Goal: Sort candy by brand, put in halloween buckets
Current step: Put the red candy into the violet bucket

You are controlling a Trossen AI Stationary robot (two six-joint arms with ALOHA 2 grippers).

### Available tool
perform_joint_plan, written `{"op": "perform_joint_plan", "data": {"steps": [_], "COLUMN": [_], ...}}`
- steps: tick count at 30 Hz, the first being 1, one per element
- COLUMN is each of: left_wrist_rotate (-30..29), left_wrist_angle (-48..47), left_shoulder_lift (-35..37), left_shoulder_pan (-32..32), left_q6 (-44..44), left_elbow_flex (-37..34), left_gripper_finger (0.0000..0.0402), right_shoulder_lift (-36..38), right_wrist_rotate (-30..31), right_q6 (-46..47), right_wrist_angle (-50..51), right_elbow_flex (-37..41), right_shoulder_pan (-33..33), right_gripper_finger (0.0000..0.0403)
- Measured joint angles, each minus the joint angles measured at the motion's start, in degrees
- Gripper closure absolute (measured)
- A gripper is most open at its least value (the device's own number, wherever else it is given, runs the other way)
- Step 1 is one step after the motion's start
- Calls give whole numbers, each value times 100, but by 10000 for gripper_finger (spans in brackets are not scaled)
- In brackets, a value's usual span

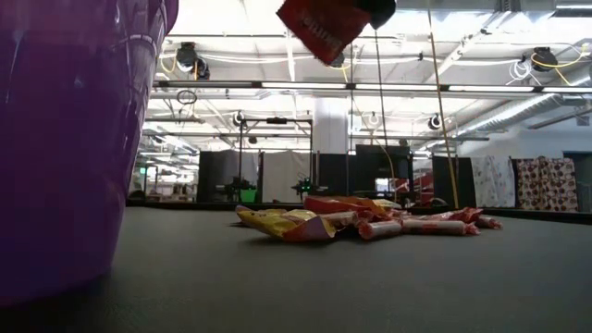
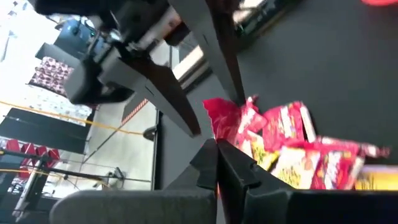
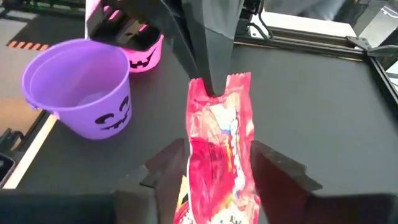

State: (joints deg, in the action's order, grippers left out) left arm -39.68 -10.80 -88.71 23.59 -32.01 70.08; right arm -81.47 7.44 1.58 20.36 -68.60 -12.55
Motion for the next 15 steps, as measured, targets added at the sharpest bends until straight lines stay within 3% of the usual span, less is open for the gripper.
{"op": "perform_joint_plan", "data": {"steps": [7, 11, 15], "left_wrist_rotate": [-109, -191, -755], "left_wrist_angle": [-643, -669, -484], "left_shoulder_lift": [45, 209, 513], "left_shoulder_pan": [120, 342, 506], "left_q6": [-4, 14, 400], "left_elbow_flex": [0, -2, 28], "left_gripper_finger": [400, 400, 401], "right_shoulder_lift": [43, 50, 50], "right_wrist_rotate": [8, 267, 562], "right_q6": [-43, -76, 25], "right_wrist_angle": [613, 1145, 1582], "right_elbow_flex": [0, 0, 0], "right_shoulder_pan": [-69, -68, -29], "right_gripper_finger": [134, 121, 125]}}
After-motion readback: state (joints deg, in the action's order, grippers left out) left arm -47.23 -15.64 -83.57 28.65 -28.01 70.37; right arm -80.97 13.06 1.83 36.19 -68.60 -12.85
